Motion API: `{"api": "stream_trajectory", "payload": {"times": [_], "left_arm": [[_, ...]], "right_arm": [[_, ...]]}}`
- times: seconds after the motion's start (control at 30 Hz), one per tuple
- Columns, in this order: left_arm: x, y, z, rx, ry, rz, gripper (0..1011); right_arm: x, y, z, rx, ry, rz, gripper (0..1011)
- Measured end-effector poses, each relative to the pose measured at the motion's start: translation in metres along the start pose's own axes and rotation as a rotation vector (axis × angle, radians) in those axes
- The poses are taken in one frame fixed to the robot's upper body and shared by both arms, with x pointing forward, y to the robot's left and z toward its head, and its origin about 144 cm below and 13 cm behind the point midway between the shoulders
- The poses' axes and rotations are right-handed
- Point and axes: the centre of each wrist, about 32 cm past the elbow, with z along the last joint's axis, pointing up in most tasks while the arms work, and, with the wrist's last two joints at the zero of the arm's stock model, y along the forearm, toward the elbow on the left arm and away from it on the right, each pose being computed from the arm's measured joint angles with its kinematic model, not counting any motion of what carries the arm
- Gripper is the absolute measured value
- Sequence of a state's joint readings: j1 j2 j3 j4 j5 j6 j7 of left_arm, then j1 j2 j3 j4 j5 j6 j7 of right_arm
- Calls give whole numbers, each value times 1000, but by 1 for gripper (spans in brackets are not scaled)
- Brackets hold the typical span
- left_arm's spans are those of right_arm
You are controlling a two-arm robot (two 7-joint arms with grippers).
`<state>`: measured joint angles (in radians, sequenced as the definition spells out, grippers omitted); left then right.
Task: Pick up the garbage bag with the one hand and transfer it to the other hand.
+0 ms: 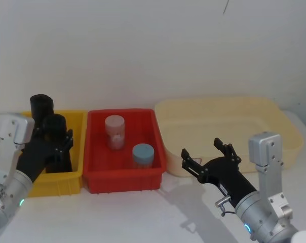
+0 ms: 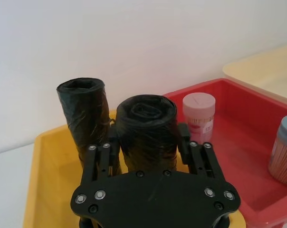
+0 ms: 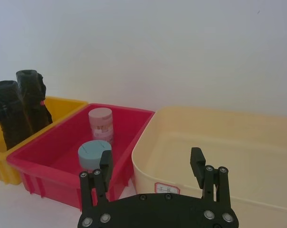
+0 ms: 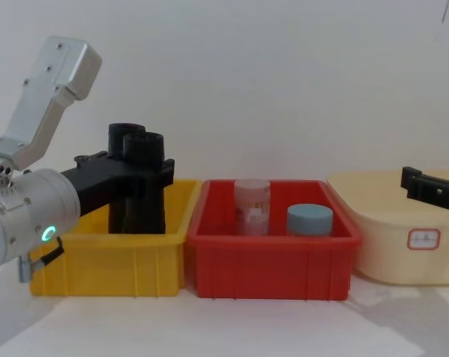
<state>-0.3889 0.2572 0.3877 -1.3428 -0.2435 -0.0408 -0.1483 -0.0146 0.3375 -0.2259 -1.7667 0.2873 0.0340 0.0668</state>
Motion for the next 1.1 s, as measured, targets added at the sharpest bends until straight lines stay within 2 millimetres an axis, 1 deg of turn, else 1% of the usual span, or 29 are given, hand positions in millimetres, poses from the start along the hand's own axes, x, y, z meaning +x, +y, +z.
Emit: {"api": "stream_trajectory", "payload": {"times": [0.03,0.2,0.47,0.57,0.67,0.7,0.73,0.8,0.83,0.87,0.9,1.0,1.1], "left_arm": [[1,-1,0,-1,3,-1,693],[2,-5,-3,-13,17,-10,545],[3,-6,-1,-29,18,-10,466],[4,-7,5,-40,7,-11,451],[7,-7,16,-48,-18,-17,431],[7,-7,16,-48,-18,-17,429],[8,-7,22,-55,-30,-23,421],[9,-7,29,-59,-44,-30,411],[11,-7,37,-68,-59,-39,407],[12,-7,39,-68,-63,-44,402],[13,-8,48,-75,-78,-58,396],[15,-9,59,-88,-97,-76,387],[15,-12,77,-110,-126,-119,381]], "right_arm": [[0,0,0,0,0,0,1000],[0,0,0,0,0,0,1000],[0,0,0,0,0,0,1000],[0,0,0,0,0,0,1000],[0,0,0,0,0,0,1000],[0,0,0,0,0,0,1000],[0,0,0,0,0,0,1000],[0,0,0,0,0,0,1000],[0,0,0,0,0,0,1000],[0,0,0,0,0,0,1000],[0,0,0,0,0,0,1000],[0,0,0,0,0,0,1000],[0,0,0,0,0,0,1000]]}}
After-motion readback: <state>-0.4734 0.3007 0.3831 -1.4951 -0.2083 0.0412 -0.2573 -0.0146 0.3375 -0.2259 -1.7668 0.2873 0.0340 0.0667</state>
